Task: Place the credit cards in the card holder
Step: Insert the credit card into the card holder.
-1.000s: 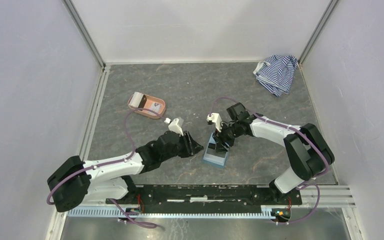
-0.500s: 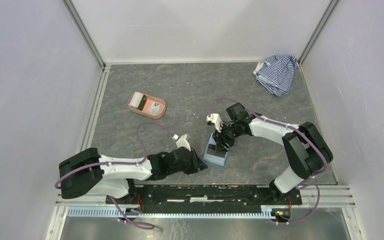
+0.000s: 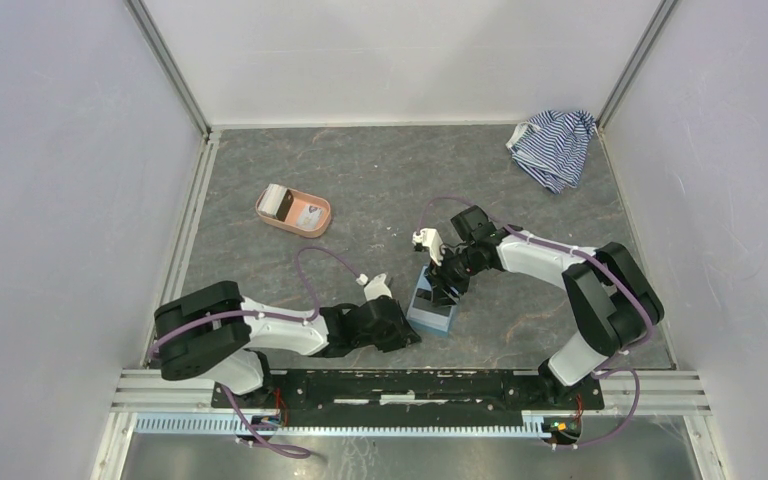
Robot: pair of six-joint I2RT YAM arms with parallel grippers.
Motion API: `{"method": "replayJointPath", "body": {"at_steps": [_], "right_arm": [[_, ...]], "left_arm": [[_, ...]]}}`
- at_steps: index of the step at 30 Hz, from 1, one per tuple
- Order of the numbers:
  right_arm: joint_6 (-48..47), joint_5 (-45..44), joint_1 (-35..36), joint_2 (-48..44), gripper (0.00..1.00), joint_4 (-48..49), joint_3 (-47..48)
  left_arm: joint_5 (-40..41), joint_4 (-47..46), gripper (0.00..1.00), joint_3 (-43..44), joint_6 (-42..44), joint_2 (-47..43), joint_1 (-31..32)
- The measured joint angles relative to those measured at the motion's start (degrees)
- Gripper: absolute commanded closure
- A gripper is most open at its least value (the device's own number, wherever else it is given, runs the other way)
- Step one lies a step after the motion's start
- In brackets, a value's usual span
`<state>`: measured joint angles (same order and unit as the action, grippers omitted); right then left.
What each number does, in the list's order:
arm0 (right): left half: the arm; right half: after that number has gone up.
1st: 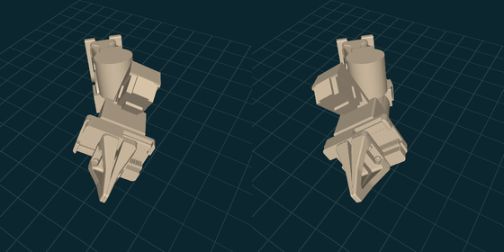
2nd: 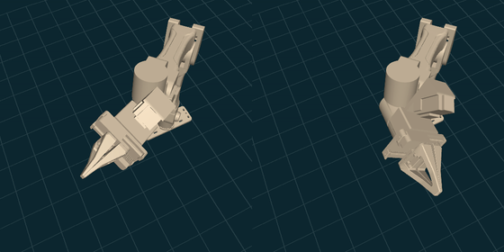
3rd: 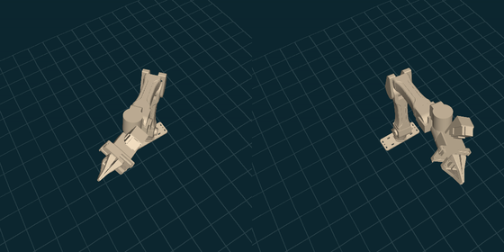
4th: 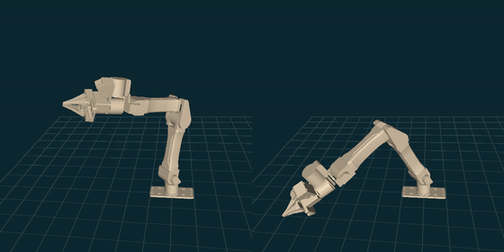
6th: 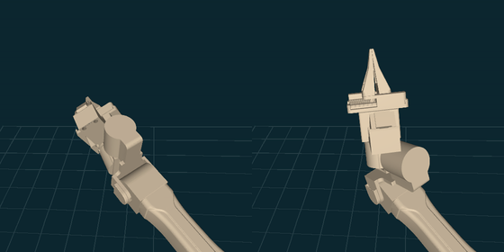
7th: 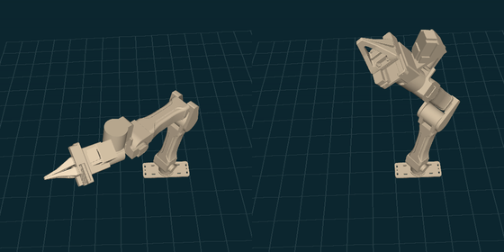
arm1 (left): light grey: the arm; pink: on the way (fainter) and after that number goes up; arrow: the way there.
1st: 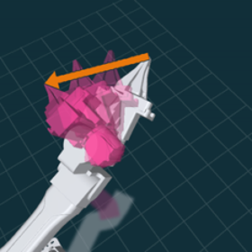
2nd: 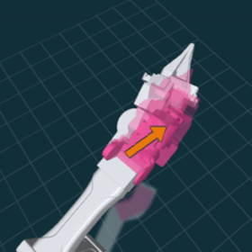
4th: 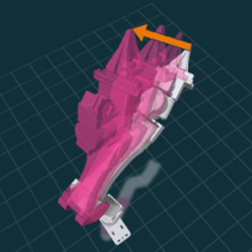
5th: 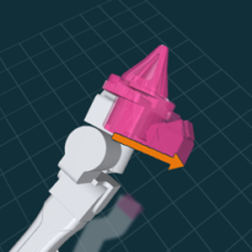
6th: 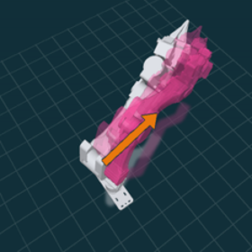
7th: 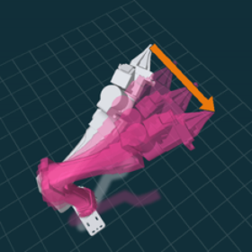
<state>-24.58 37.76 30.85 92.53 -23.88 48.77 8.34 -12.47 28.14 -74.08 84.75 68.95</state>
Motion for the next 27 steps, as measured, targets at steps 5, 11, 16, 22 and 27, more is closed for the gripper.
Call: {"method": "replayJointPath", "body": {"at_steps": [5,11,16,22,27], "right_arm": [[-1.1,1.2,0.8,0.3,0.44,-1.4,0.7],[-2.4,2.4,2.6,0.3,0.45,-2.7,1.4],[-3.2,2.5,3.2,0.3,0.45,-3.3,1.7],[-3.9,2.5,3.2,1.4,0.45,-4.1,2.1],[-3.8,2.9,3.2,2.0,0.44,-4.2,2.3]], "left_arm": [[0.1,-0.5,0.77,0.1,0.0,0.5,0.0],[-0.1,-1.0,0.77,0.3,0.1,1.0,-2.6],[-1.0,-0.4,0.77,0.6,0.7,1.0,-5.7],[-2.3,0.2,0.76,1.0,2.3,1.0,-8.3],[-3.4,0.6,0.76,1.3,4.0,1.0,-10.5]]}}
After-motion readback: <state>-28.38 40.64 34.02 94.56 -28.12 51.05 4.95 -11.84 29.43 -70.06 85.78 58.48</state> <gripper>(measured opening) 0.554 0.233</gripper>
